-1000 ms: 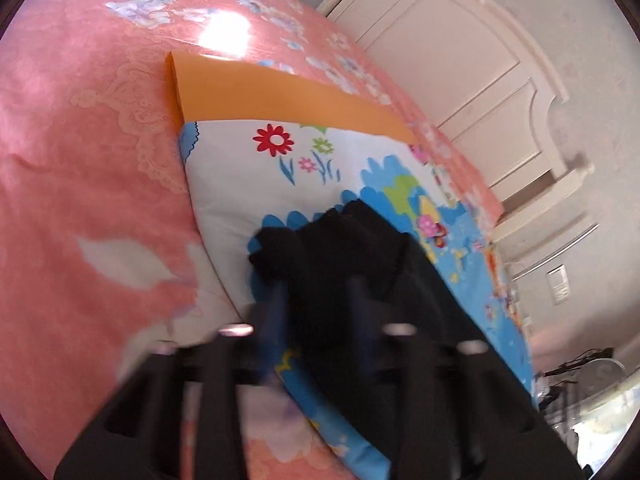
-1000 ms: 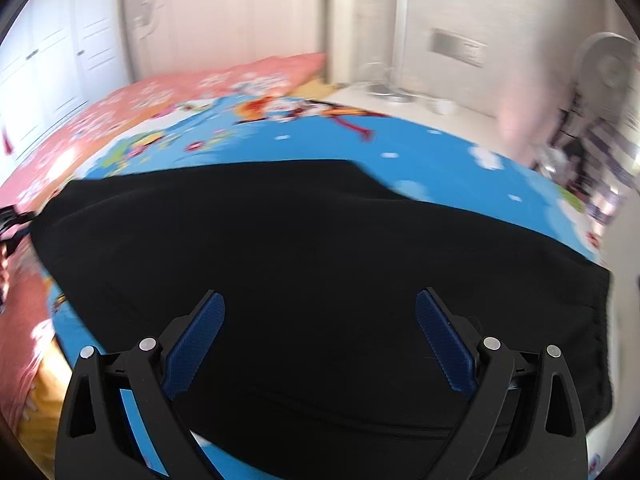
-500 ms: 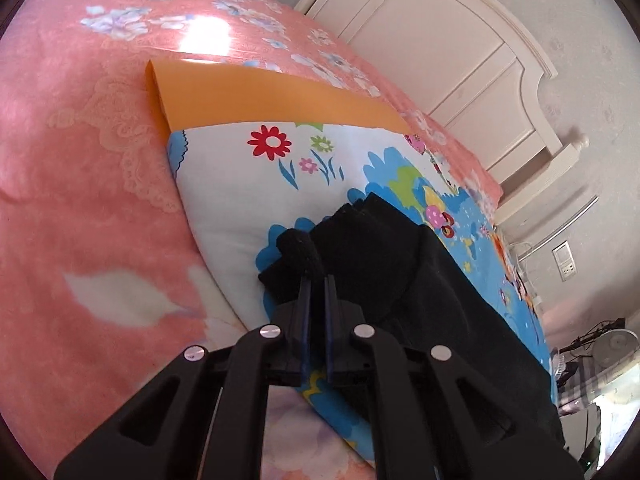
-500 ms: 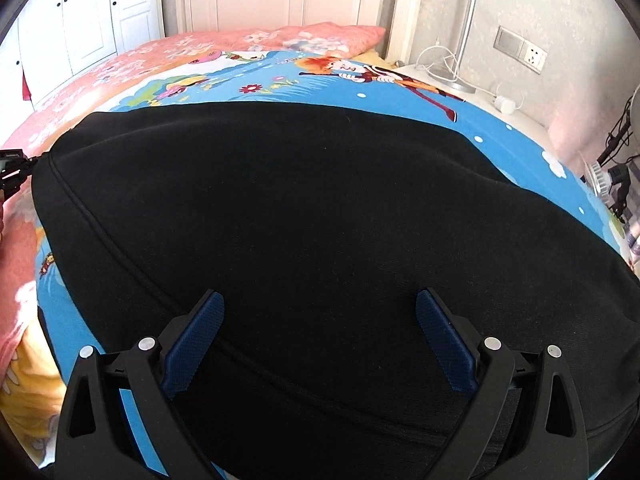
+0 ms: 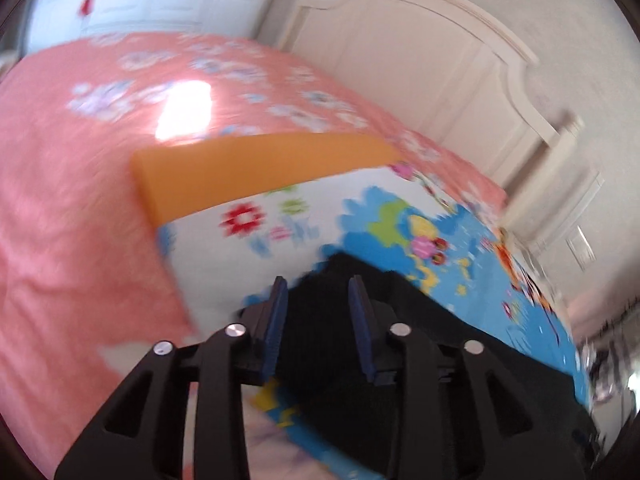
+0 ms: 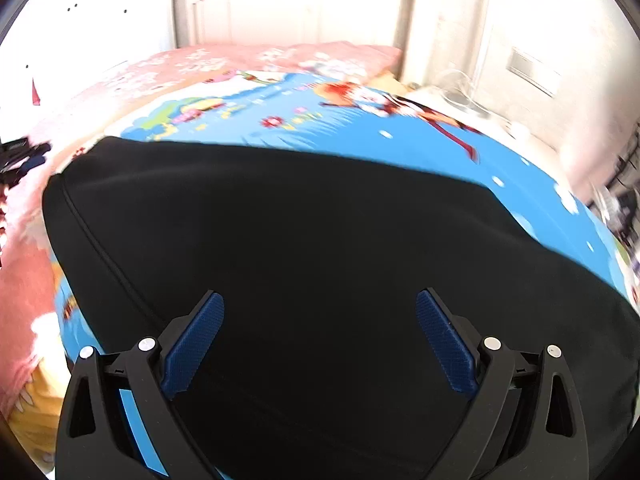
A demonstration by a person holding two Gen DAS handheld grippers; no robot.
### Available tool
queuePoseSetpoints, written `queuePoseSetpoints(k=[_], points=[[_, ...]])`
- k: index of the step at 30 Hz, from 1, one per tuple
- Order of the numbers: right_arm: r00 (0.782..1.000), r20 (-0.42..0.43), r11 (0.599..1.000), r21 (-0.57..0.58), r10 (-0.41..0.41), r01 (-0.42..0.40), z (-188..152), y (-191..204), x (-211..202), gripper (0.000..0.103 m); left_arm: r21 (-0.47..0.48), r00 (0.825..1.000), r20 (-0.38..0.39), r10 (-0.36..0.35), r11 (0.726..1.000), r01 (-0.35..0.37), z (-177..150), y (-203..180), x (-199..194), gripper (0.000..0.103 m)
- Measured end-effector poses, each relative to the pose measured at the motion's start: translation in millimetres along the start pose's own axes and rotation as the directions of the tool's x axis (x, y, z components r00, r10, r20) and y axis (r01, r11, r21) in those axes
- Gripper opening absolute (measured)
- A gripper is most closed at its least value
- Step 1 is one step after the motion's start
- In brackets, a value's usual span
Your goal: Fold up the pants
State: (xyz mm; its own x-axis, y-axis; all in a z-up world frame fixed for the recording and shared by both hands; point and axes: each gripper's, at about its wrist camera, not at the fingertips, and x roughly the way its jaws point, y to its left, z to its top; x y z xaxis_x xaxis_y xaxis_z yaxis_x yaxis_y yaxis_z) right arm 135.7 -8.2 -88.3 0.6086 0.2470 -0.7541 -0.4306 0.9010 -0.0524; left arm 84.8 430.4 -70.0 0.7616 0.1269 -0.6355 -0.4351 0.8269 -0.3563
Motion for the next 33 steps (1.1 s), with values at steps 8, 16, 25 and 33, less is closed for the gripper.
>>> queuePoseSetpoints(k=[8, 16, 25, 33], points=[[0.997, -0.080, 1.000, -0.002, -0.011, 0.011, 8, 11, 43, 0.093, 0.457, 0.964, -0.191, 0.186, 0.886, -0.081, -14, -86, 103, 0.021], [0.996, -0.083, 0.999, 0.039, 0.022, -0.019, 3, 7, 44, 0.096, 0.382, 0.969, -0.200, 0.144, 0.922, -0.058, -8, -69, 110, 0.026], [0.996, -0.082, 0.999, 0.051, 0.021, -0.017, 3, 6, 46, 0.097, 0.377, 0.979, -0.170, -0.109, 0.911, 0.167, -85, -146, 5, 0.059], [0.996, -0.084, 0.998, 0.061, 0.025, -0.020, 3, 5, 47, 0.097, 0.445, 0.943, -0.312, -0.120, 0.858, 0.256, -175, -215, 10, 0.100]])
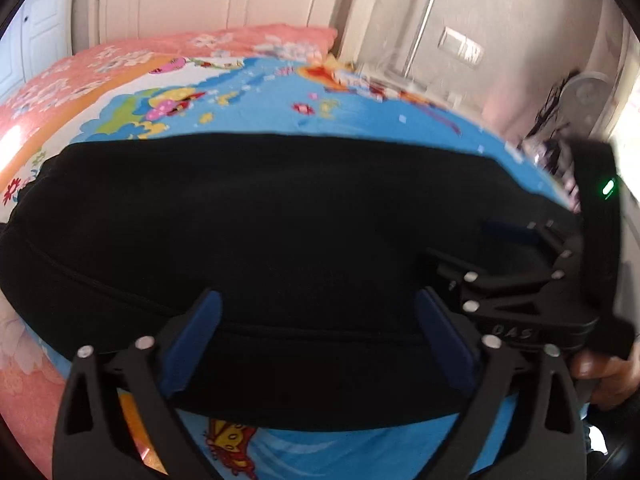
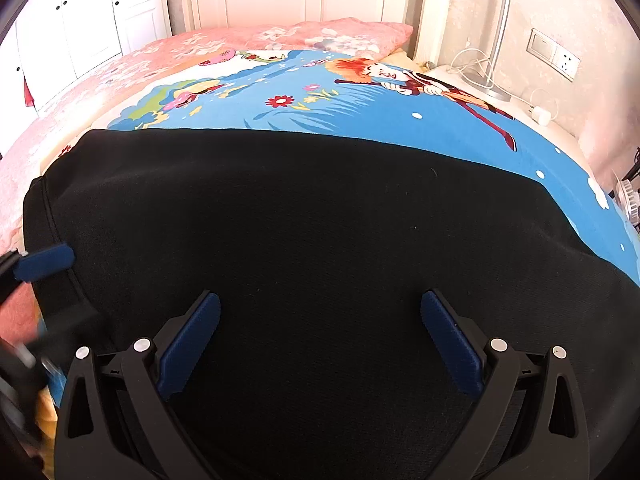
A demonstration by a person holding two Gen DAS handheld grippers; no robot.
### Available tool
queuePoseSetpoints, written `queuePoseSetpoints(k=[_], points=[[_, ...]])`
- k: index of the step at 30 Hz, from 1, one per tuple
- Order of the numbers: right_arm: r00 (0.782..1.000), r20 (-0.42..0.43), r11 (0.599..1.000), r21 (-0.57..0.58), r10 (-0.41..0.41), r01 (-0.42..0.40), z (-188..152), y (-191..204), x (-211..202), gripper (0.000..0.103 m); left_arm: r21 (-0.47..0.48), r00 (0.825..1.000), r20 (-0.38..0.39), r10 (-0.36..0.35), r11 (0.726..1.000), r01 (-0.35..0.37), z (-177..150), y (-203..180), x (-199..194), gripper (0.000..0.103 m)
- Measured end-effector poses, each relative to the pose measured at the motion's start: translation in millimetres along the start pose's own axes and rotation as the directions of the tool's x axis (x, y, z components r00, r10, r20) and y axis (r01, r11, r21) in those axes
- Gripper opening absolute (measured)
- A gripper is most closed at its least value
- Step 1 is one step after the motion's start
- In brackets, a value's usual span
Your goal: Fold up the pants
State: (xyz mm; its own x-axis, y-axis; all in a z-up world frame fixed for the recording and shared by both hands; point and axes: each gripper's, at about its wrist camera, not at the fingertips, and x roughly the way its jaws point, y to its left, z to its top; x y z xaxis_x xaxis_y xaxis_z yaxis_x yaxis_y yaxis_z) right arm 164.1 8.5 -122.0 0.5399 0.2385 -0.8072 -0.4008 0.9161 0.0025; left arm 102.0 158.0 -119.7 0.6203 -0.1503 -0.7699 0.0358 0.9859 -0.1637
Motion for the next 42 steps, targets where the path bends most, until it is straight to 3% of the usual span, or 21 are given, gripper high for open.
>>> queuePoseSetpoints(k=[4, 8, 15, 17, 20, 22, 23, 24, 26, 28, 29, 31, 32, 34, 35, 38, 40, 42], points=[[1.000, -0.003, 1.000, -0.002, -0.005, 0.005, 1, 2, 1, 0.098, 0.013, 0.999, 0.035, 0.011, 1.000, -0.011, -8, -1, 0, 0.101], [1.000, -0.006, 1.000, 0.003, -0.003, 0.003, 1, 1, 2, 0.098, 0.115, 0.997, 0.056, 0.049, 0.992, -0.056, -14, -8, 4, 0.101], [1.000, -0.007, 1.000, 0.020, 0.024, -0.023, 3, -5, 0, 0.098, 0.074, 0.992, 0.030, 0.120, 0.990, -0.122, -3, -6, 15, 0.100], [0.999, 0.033, 0.995, 0.095, -0.007, 0.004, 0, -23, -14, 0.097, 0.056, 0.991, 0.029, 0.128, 0.990, -0.129, -1, -2, 16, 0.100], [0.989, 0.129, 0.962, 0.249, 0.077, -0.108, -15, -67, -61, 0.097, 0.063, 0.989, 0.025, 0.147, 0.987, -0.149, 1, -3, 19, 0.100], [0.982, 0.186, 0.944, 0.318, 0.030, -0.089, -37, -104, -104, 0.097, 0.074, 0.986, 0.031, 0.164, 0.983, -0.166, 1, -5, 21, 0.100], [0.979, 0.203, 0.936, 0.345, -0.002, -0.070, -48, -118, -120, 0.097, 0.076, 0.984, 0.037, 0.173, 0.982, -0.175, 1, -6, 20, 0.097], [0.974, 0.217, 0.911, 0.411, -0.061, -0.034, -69, -143, -144, 0.097, 0.089, 0.983, 0.051, 0.175, 0.980, -0.179, 1, -10, 16, 0.078], [0.968, 0.195, 0.835, 0.550, -0.156, 0.024, -106, -185, -173, 0.097, 0.201, 0.989, 0.106, 0.108, 0.971, -0.128, -1, -35, 1, 0.059], [0.958, 0.109, 0.662, 0.743, -0.266, 0.099, -161, -243, -202, 0.089, 0.361, 0.988, 0.154, 0.004, 0.931, -0.060, -8, -76, -16, 0.059], [0.956, 0.078, 0.601, 0.791, -0.284, 0.114, -180, -261, -210, 0.082, 0.424, 0.986, 0.161, -0.051, 0.905, -0.022, -11, -97, -22, 0.059], [0.949, 0.004, 0.454, 0.879, -0.314, 0.146, -225, -300, -224, 0.081, 0.522, 0.974, 0.159, -0.161, 0.851, 0.055, -20, -143, -32, 0.059], [0.952, -0.014, 0.428, 0.891, -0.306, 0.151, -235, -310, -225, 0.081, 0.578, 0.960, 0.133, -0.246, 0.806, 0.127, -27, -175, -36, 0.059], [0.975, 0.012, 0.379, 0.923, -0.220, 0.075, -255, -329, -218, 0.081, 0.691, 0.928, 0.083, -0.362, 0.692, 0.208, -44, -230, -39, 0.059], [0.982, 0.040, 0.357, 0.934, -0.182, 0.028, -259, -335, -213, 0.081, 0.761, 0.913, 0.057, -0.404, 0.610, 0.222, -56, -263, -39, 0.059], [0.985, 0.072, 0.338, 0.941, -0.155, -0.015, -264, -345, -205, 0.075, 0.880, 0.881, 0.004, -0.473, 0.420, 0.222, -88, -338, -32, 0.059], [0.985, 0.109, 0.346, 0.937, -0.131, -0.057, -262, -351, -202, 0.067, 0.916, 0.872, -0.034, -0.488, 0.334, 0.223, -100, -374, -23, 0.059], [0.989, 0.109, 0.348, 0.935, -0.098, -0.068, -259, -357, -196, 0.061, 0.927, 0.874, -0.063, -0.482, 0.296, 0.230, -106, -396, -12, 0.053]])
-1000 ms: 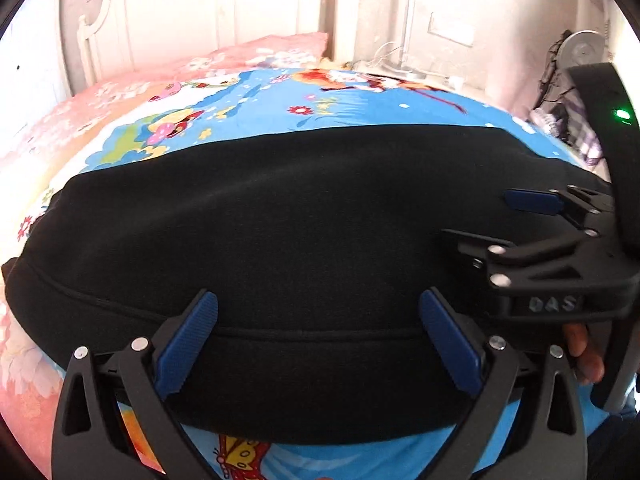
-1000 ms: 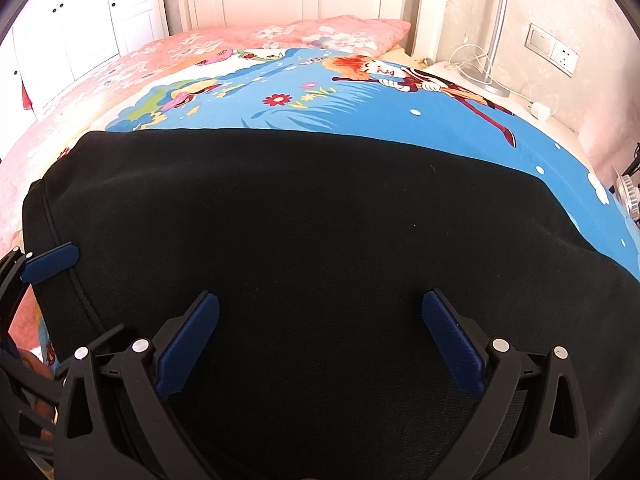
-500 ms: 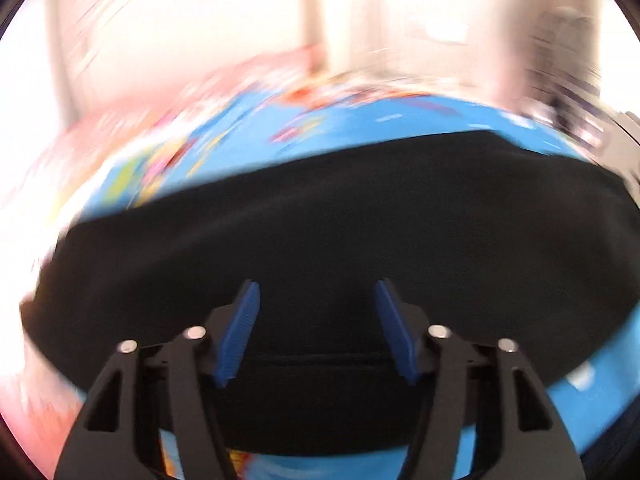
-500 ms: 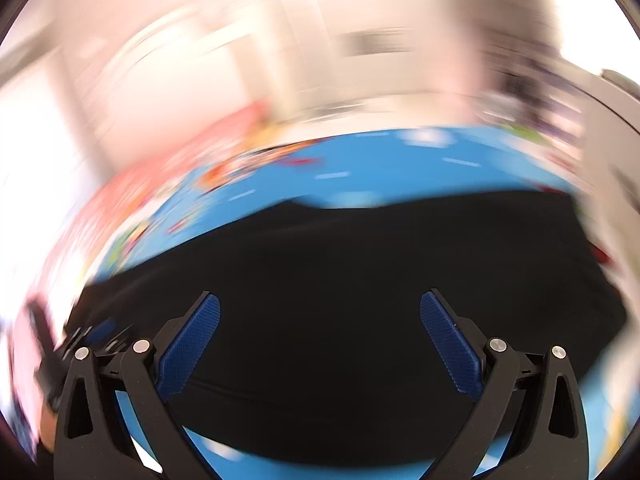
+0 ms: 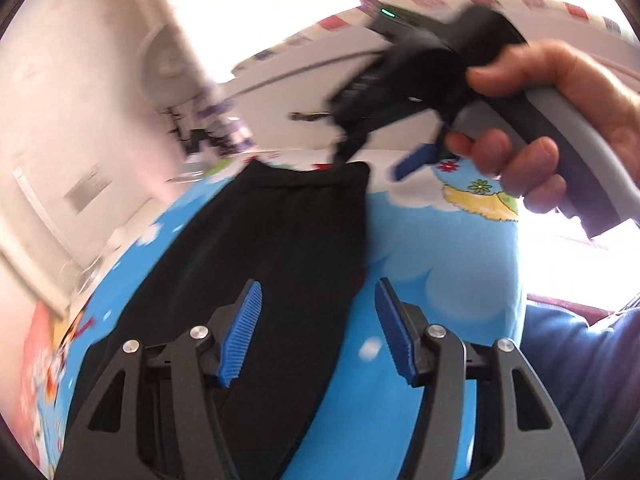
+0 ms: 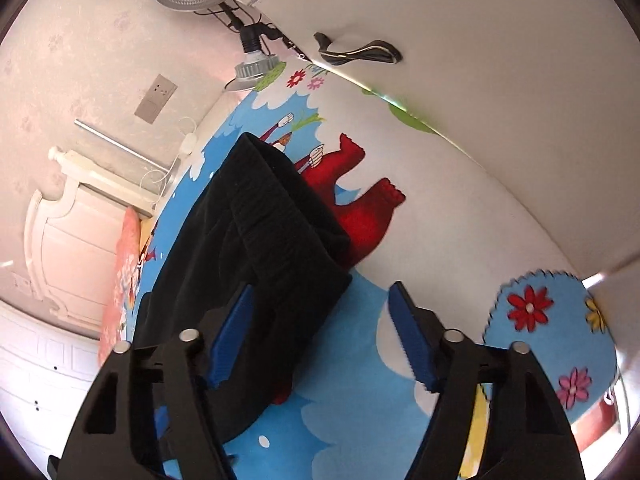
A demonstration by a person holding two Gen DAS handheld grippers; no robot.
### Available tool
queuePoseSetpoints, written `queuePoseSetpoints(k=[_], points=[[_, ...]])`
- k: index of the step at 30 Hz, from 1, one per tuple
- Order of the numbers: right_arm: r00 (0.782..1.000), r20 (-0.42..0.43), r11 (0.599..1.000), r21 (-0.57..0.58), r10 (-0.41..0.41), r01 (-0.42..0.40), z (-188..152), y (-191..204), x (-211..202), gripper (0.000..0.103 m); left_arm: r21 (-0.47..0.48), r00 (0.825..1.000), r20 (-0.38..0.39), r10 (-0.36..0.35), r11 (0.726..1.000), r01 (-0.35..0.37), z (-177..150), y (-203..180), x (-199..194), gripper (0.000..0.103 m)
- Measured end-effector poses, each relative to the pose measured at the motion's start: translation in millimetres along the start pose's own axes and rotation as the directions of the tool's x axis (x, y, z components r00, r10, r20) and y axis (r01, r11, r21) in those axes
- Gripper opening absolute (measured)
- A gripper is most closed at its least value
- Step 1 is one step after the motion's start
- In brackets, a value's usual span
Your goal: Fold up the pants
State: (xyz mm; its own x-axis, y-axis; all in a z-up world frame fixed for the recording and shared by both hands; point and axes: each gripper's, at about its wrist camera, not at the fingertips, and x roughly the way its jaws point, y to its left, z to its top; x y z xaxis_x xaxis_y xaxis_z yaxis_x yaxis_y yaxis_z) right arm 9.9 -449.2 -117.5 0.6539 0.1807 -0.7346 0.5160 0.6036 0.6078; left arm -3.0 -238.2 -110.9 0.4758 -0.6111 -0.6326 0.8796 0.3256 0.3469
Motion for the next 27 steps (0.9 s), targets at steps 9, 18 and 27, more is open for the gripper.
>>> queuePoseSetpoints(k=[9, 18, 27], points=[[0.996, -0.035, 0.997, -0.024, 0.079, -0.080, 9, -1, -6, 0.042, 0.023, 0.997, -0.074, 0.018, 1.000, -0.017, 23, 0, 49, 0.009], [0.971, -0.115, 0.978, 0.034, 0.209, -0.207, 14, 7, -1, 0.066, -0.015, 0.999, -0.032, 0.034, 0.999, -0.034, 36, 16, 39, 0.008], [0.974, -0.149, 0.981, -0.066, 0.170, -0.182, 34, 36, 15, 0.023, -0.052, 1.000, -0.004, 0.027, 0.998, -0.027, 34, 15, 28, 0.017]])
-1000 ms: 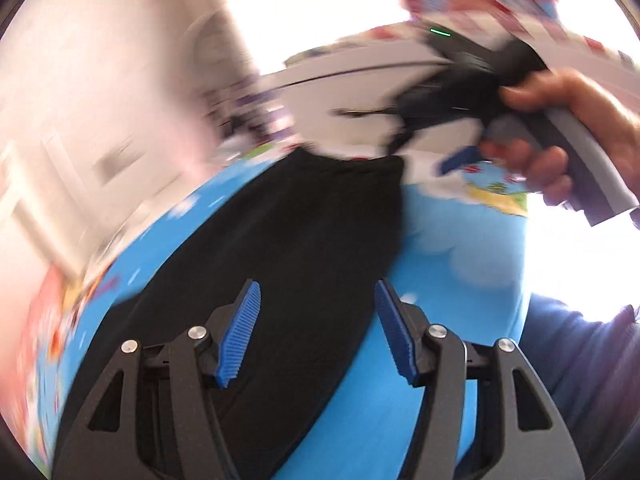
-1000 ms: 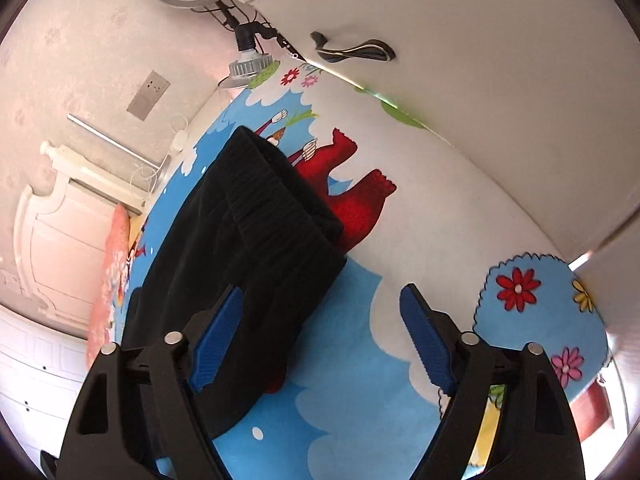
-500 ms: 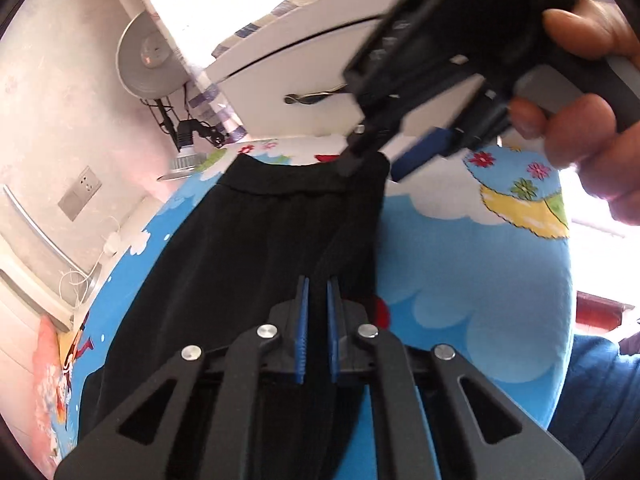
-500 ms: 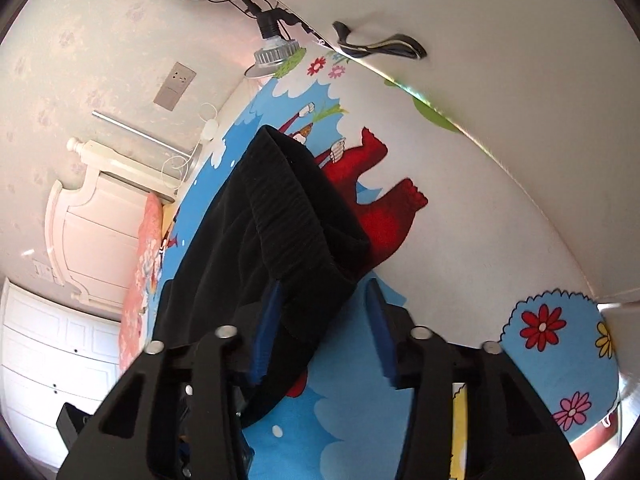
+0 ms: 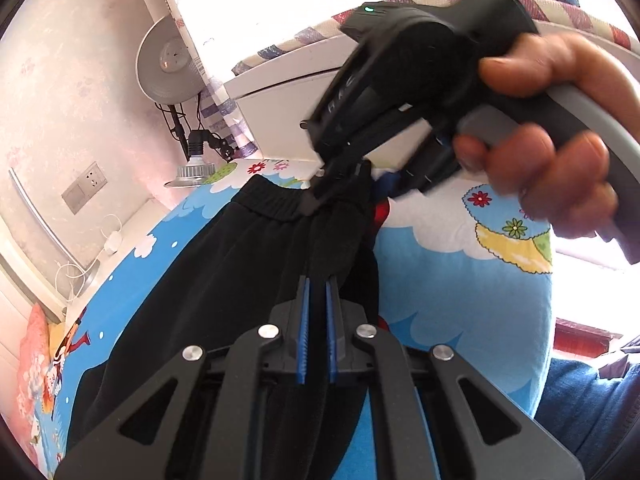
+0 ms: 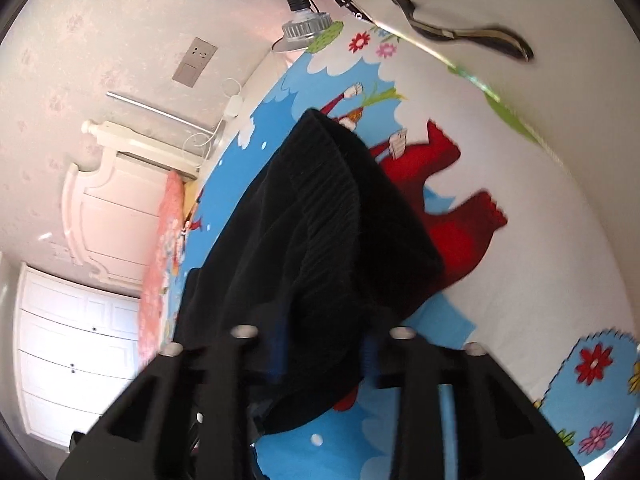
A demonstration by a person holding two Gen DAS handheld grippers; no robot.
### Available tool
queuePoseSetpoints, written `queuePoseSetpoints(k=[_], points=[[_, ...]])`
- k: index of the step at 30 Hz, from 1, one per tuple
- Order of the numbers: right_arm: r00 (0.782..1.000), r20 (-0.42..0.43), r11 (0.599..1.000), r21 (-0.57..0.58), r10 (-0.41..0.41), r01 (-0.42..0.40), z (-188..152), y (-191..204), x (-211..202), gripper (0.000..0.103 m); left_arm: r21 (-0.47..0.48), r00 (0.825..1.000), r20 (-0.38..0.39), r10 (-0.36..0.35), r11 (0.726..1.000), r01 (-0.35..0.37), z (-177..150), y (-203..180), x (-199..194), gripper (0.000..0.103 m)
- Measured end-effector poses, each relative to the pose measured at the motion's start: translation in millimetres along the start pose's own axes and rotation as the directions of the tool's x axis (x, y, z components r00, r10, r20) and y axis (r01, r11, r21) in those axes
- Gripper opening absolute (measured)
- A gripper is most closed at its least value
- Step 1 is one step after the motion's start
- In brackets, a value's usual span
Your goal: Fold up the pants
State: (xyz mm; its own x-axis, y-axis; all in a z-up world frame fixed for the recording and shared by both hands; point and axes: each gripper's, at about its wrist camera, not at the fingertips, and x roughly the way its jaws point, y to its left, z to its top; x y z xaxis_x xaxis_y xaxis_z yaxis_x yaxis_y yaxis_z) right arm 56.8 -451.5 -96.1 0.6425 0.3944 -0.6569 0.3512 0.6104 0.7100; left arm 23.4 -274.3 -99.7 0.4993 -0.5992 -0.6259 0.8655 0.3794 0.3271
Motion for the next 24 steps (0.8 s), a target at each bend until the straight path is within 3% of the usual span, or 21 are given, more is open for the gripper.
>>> queuePoseSetpoints(k=[1, 2, 3, 4, 7, 10, 12, 14, 16, 18, 19, 21, 22, 24], points=[[1.000, 0.001, 1.000, -0.021, -0.004, 0.004, 1, 5, -1, 0.022, -0.005, 1.000, -0.001, 0.005, 1.000, -0.005, -1, -1, 0, 0.030], [1.000, 0.003, 0.999, -0.042, -0.014, 0.014, 0, 9, -2, 0.021, -0.006, 1.000, 0.005, 0.022, 1.000, -0.022, -3, -4, -2, 0.067], [1.000, 0.002, 0.998, -0.056, -0.025, 0.025, 0, 12, -1, 0.021, 0.005, 0.999, 0.020, 0.036, 0.999, -0.036, -5, -9, -3, 0.076], [1.000, 0.000, 0.998, -0.055, -0.030, 0.030, 1, 12, -1, 0.021, 0.025, 0.999, 0.012, 0.040, 0.999, -0.041, -6, -13, -1, 0.076], [0.999, -0.013, 0.999, -0.026, -0.034, 0.034, 3, 7, 2, 0.021, 0.084, 0.991, -0.046, 0.128, 0.989, -0.124, -9, -21, 16, 0.056], [0.999, -0.025, 0.999, -0.021, -0.041, 0.040, 9, 10, 6, 0.021, 0.100, 0.982, -0.126, 0.138, 0.987, -0.126, -11, -15, 33, 0.052], [0.998, -0.037, 0.998, -0.044, -0.040, 0.039, 22, 25, 14, 0.021, 0.139, 0.974, -0.146, 0.172, 0.979, -0.152, -12, -8, 40, 0.022], [0.999, -0.035, 0.996, -0.089, -0.001, -0.002, 45, 48, 21, 0.021, 0.121, 0.967, -0.152, 0.205, 0.975, -0.187, -1, 13, 43, 0.013], [0.994, 0.003, 0.982, -0.155, 0.108, -0.106, 69, 84, 8, 0.020, 0.118, 0.942, -0.120, 0.312, 0.947, -0.299, 16, 40, 39, 0.012], [0.987, 0.059, 0.951, -0.282, 0.149, -0.127, 71, 120, -15, 0.020, 0.083, 0.906, -0.045, 0.421, 0.905, -0.417, 37, 70, 21, 0.012], [0.988, 0.065, 0.947, -0.301, 0.137, -0.111, 69, 122, -17, 0.020, 0.060, 0.898, -0.020, 0.440, 0.897, -0.438, 43, 77, 12, 0.012], [0.999, 0.034, 0.965, -0.262, 0.032, -0.022, 62, 95, -4, 0.019, 0.069, 0.918, -0.033, 0.395, 0.917, -0.392, 42, 73, 10, 0.012], [1.000, 0.006, 0.976, -0.219, -0.005, 0.006, 56, 76, 4, 0.019, 0.122, 0.936, -0.064, 0.346, 0.934, -0.336, 34, 57, 18, 0.012], [0.997, -0.035, 0.980, -0.188, -0.068, 0.060, 39, 41, 13, 0.019, 0.182, 0.953, -0.092, 0.287, 0.946, -0.268, 19, 29, 29, 0.012]])
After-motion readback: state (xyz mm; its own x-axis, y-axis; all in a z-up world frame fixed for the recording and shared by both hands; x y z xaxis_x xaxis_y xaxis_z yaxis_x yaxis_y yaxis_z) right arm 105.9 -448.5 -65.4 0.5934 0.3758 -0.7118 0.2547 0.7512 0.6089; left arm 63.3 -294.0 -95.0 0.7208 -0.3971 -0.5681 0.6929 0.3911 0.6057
